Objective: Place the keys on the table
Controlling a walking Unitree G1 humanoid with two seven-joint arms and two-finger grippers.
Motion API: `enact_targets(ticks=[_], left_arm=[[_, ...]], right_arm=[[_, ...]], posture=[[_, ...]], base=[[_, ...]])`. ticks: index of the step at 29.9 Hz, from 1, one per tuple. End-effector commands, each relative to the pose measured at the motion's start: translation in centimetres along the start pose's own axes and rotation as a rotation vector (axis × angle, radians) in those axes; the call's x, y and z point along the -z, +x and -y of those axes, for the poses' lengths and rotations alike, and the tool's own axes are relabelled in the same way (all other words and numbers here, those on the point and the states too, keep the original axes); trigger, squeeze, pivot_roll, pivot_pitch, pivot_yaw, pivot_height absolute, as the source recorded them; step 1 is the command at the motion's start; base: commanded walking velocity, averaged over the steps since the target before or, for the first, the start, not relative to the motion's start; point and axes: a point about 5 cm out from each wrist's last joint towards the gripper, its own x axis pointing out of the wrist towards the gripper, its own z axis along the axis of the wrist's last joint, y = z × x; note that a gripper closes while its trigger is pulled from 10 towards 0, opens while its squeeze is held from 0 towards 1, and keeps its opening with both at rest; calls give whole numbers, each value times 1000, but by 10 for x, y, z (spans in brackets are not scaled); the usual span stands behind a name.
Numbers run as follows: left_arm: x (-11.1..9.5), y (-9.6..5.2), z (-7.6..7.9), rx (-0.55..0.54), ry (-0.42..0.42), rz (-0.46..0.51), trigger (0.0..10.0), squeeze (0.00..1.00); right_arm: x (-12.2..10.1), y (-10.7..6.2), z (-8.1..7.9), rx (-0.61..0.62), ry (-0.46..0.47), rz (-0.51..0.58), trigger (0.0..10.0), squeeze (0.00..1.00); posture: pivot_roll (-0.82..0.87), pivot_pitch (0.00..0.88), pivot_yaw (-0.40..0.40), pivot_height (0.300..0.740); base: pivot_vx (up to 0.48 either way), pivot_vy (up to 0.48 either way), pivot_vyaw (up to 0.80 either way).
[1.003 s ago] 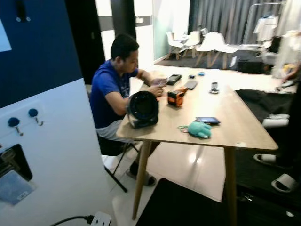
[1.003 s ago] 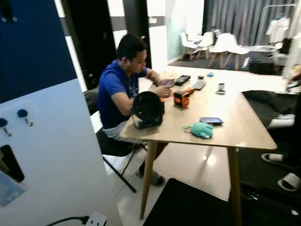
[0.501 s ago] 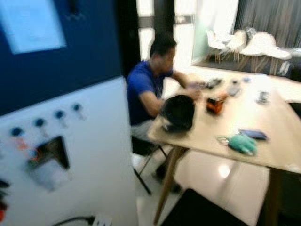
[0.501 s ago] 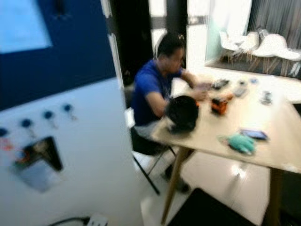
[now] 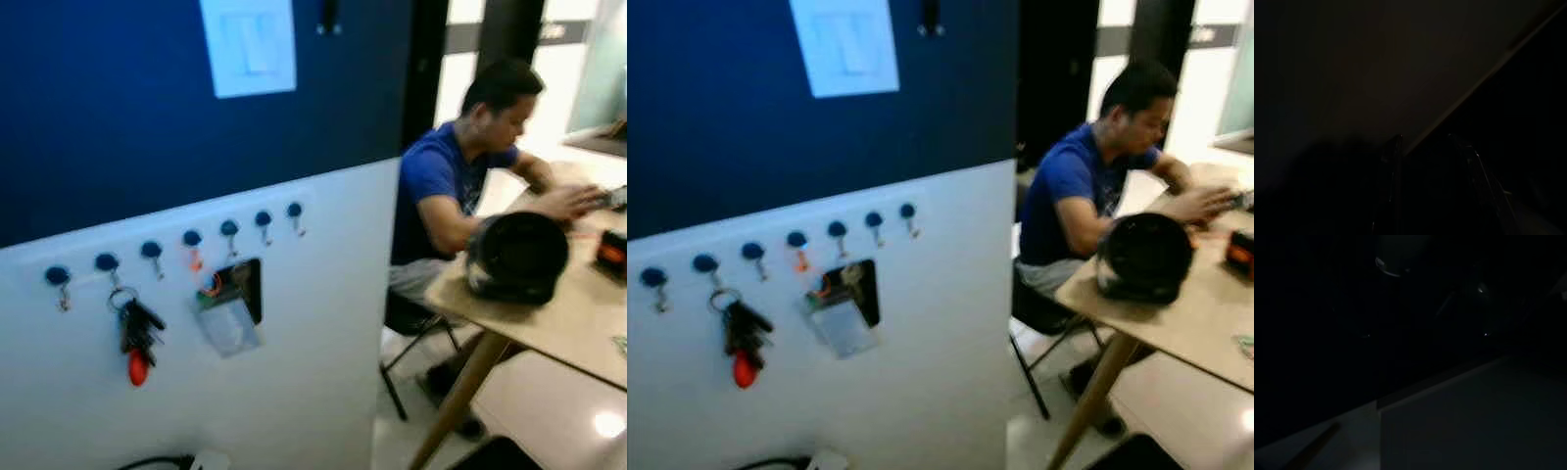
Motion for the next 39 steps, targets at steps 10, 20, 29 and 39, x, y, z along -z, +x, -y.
enact_targets(ticks=[10,20,29,39], left_arm=[[2,-1,0,10,10,-9,10000,0],[2,-1,1,19,10,-10,10000,0],[2,-1,1,25,8,-13,10000,0],[2,-1,1,29,9,-16,10000,0]], right_arm=[[2,0,-2,-5,-4,-10,10000,0],[3,-1,-2,-8,-4,-15,10000,0],[4,-1,-2,-5,6,-15,10000,0],[5,-1,-1,3,34,-19,10000,0]], posture=[[84,10,43,740],[86,11,44,740],[86,11,44,740],[86,11,44,740]], base=[[0,0,800],[0,0,800],[0,0,622],[0,0,0]])
